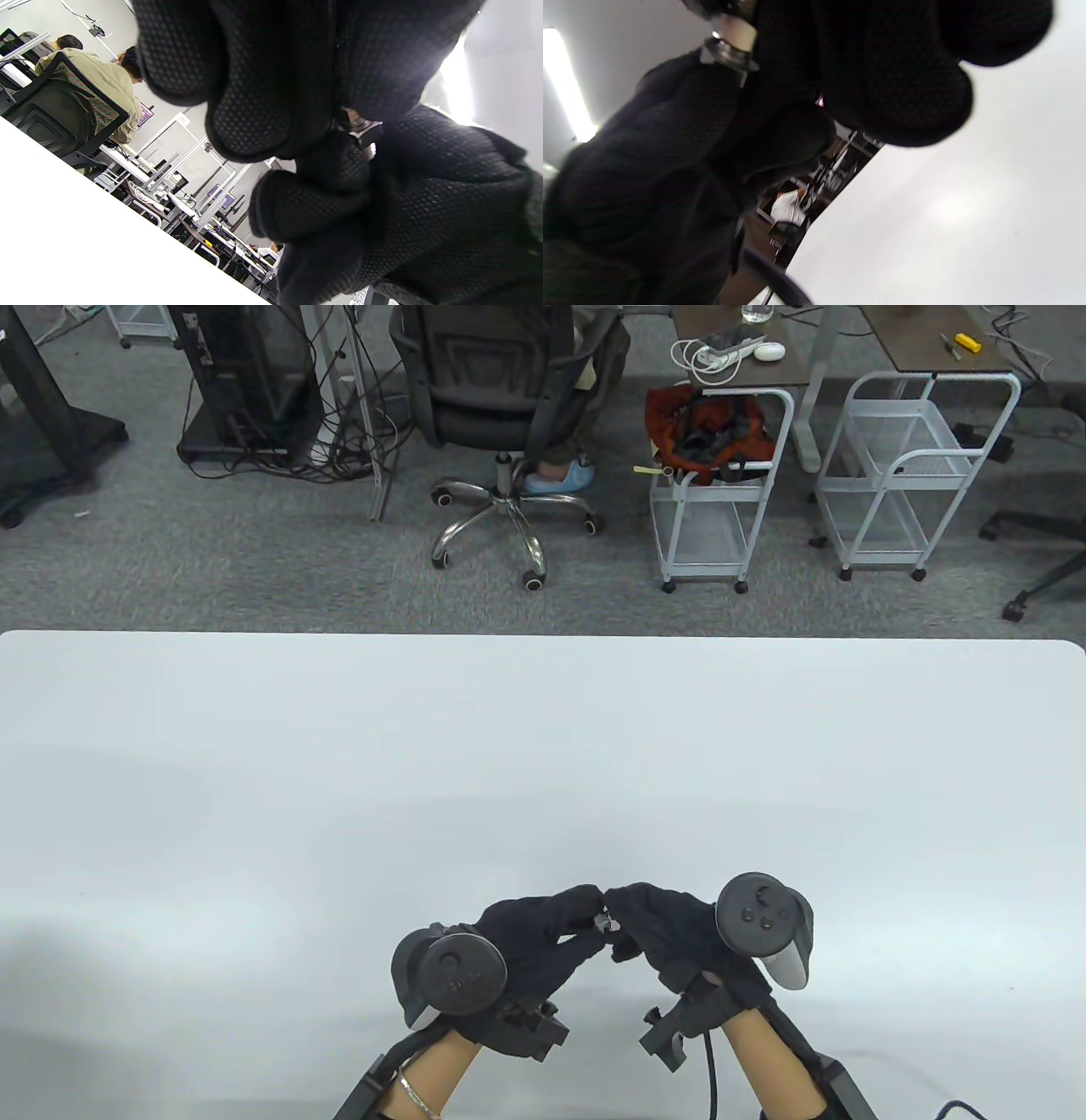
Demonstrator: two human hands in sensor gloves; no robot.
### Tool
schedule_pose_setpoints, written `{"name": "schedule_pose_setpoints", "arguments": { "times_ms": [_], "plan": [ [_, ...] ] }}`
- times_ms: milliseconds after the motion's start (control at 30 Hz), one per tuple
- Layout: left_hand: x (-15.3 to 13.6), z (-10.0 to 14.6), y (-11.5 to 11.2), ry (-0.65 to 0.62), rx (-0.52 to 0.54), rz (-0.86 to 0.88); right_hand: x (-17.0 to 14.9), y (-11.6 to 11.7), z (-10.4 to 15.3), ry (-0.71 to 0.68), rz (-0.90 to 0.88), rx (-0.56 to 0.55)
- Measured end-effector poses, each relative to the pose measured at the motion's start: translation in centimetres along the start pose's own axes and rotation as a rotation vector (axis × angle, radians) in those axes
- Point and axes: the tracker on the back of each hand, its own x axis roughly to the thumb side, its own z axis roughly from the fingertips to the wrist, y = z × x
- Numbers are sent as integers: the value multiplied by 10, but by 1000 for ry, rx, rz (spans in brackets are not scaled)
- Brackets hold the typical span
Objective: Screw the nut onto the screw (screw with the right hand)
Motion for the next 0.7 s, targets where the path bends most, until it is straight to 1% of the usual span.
{"name": "schedule_pose_setpoints", "arguments": {
  "times_ms": [67, 100, 133, 200, 233, 300, 367, 400, 433, 467, 500, 533, 567, 633, 700],
  "plan": [
    [-1, 0, 1, 3, 9, -15, 1, 2, -2, 14, -35, 115],
    [-1, 0, 2, 3, 8, -7, 2, 2, -1, 26, -13, 130],
    [0, 0, 2, 3, 8, 3, 2, 1, -1, -15, 28, 42],
    [1, 0, 0, -10, -2, 19, 2, 1, 0, -15, 38, -98],
    [1, 0, 0, -7, -4, 24, 2, 1, 1, -11, 32, -105],
    [1, 0, 0, -8, -5, 17, 1, 0, 0, -7, 20, -39],
    [0, 0, 1, 2, 7, -10, 2, 1, -1, 2, -22, 83],
    [-1, 0, 1, 2, 6, -8, 2, 2, -2, 15, -21, 126],
    [-1, 1, 1, 3, 4, -3, 1, 1, -1, 12, 10, 108],
    [-1, 1, 1, 2, 4, -1, 2, 1, -2, -16, 33, 48],
    [0, 1, 0, -3, 2, 3, 2, 0, -1, -18, 46, -42],
    [1, 0, -1, -11, -3, 15, 2, 0, 0, -11, 38, -87],
    [1, 0, -1, -6, -4, 25, 3, 1, 1, -7, 32, -90],
    [0, 0, -1, -6, -5, 23, 3, -1, 0, -9, 22, -20],
    [-1, 0, 1, 4, 9, 5, 4, 0, -1, 2, -10, 98]
  ]
}}
